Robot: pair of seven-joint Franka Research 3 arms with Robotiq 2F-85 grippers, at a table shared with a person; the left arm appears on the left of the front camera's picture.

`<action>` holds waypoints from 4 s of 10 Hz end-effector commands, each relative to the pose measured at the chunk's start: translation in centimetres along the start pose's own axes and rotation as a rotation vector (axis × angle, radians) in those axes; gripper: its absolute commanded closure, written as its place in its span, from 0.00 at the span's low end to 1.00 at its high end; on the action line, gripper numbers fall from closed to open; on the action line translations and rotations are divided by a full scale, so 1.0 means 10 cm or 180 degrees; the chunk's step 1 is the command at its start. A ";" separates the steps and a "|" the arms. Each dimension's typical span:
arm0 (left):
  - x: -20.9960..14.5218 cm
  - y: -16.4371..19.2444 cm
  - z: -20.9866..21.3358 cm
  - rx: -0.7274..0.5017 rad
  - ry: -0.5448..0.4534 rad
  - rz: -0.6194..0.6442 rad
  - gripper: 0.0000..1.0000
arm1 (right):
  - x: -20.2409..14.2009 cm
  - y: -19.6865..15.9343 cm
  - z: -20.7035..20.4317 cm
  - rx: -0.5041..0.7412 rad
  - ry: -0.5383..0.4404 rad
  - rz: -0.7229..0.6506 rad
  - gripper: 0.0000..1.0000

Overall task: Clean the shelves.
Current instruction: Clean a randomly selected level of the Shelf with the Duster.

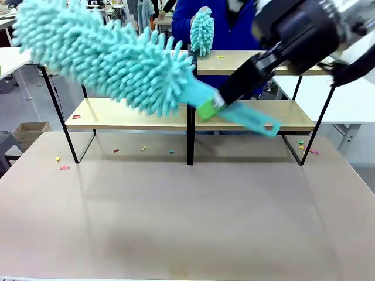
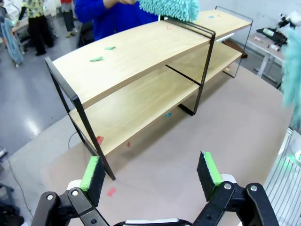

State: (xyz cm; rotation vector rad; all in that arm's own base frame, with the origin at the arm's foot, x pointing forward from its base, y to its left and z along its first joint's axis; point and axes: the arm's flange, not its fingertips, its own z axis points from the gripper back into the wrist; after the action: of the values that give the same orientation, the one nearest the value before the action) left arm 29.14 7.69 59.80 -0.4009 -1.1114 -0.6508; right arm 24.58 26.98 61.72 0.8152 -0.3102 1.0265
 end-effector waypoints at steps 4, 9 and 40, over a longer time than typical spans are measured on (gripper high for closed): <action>-0.01 0.01 0.00 -0.0029 -0.0029 -0.0019 0.00 | 0.02 0.10 -0.43 -0.0482 0.1403 -0.0113 0.88; -0.01 0.01 0.00 -0.0029 -0.0029 -0.0019 0.00 | 0.56 -0.40 -1.22 -0.0844 0.1196 -0.0642 0.88; -0.01 0.01 0.00 -0.0029 -0.0029 -0.0019 0.00 | 1.57 -1.22 -1.99 -0.2163 0.0895 -0.0034 0.88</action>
State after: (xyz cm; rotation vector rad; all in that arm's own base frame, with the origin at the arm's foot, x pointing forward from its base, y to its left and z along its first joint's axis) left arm 29.15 7.70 59.79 -0.4013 -1.1114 -0.6504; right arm 41.03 50.02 51.43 0.1344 -0.3458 0.9008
